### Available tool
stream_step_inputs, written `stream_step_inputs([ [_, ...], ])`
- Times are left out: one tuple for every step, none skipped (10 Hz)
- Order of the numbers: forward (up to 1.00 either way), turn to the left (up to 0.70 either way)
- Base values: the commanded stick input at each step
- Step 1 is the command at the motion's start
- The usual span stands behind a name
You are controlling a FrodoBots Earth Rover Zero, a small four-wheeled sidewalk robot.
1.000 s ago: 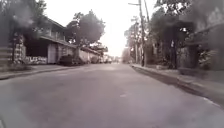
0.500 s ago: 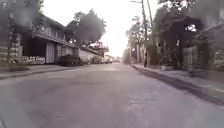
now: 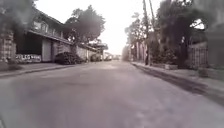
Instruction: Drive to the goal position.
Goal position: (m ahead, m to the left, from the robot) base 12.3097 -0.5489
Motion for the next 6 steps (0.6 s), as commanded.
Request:
stream_step_inputs([
  [1.0,0.0],
  [1.0,0.0],
  [1.0,0.0],
  [1.0,0.0],
  [1.0,0.0],
  [1.0,0.0],
])
